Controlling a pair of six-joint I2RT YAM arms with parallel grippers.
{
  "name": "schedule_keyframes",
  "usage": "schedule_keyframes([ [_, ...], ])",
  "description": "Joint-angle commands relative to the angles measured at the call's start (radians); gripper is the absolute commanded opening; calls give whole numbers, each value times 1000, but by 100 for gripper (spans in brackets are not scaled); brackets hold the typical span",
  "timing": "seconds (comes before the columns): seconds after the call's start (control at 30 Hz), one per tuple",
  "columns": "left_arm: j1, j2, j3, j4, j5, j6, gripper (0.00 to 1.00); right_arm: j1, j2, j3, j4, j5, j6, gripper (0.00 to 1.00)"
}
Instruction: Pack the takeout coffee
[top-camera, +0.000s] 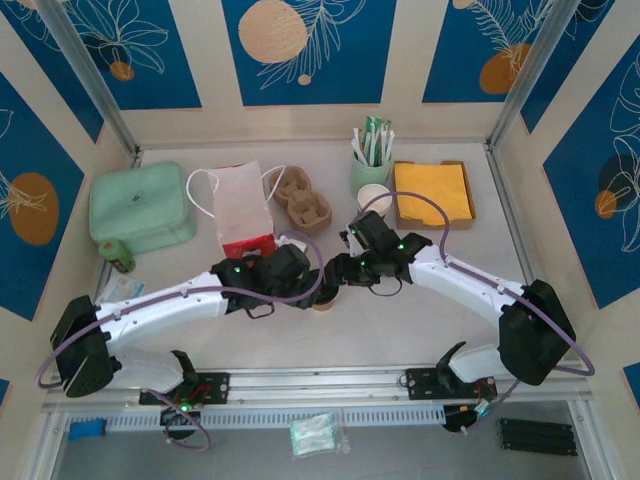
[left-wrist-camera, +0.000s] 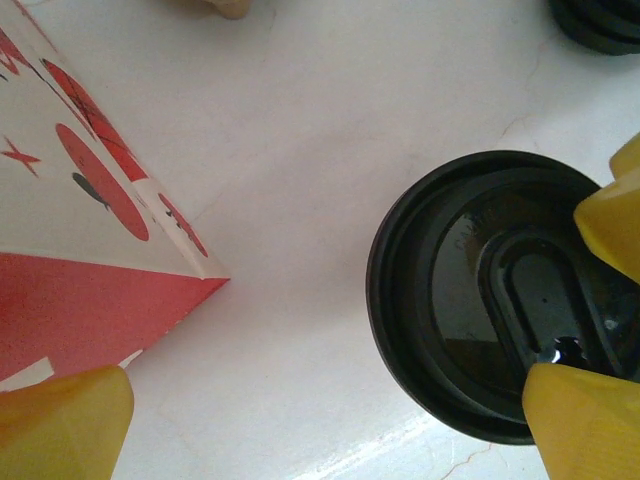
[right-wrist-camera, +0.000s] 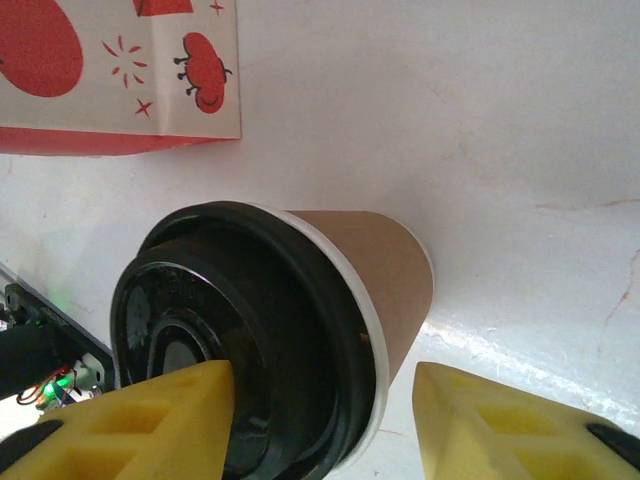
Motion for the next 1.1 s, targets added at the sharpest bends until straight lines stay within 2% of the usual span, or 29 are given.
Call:
schedule_keyframes([
  [0.0, 7, 16, -6, 0, -23, -8, 99, -9, -4, -14, -10, -7, -14, 47],
  [0.1, 7, 27, -7, 15, -19, -2, 99, -15, -7, -17, -12, -6, -15, 44],
  [0.5, 7, 50, 8, 54, 16, 29, 99, -28, -30, -23, -12, -8, -11, 43],
  [0.8, 6, 44, -6, 119, 98, 67, 100, -29, -57, -20, -24, -5, -9, 47],
  [1.07, 6, 36, -5, 89, 55, 43, 99, -35, -50, -46, -15, -8, -6, 47],
])
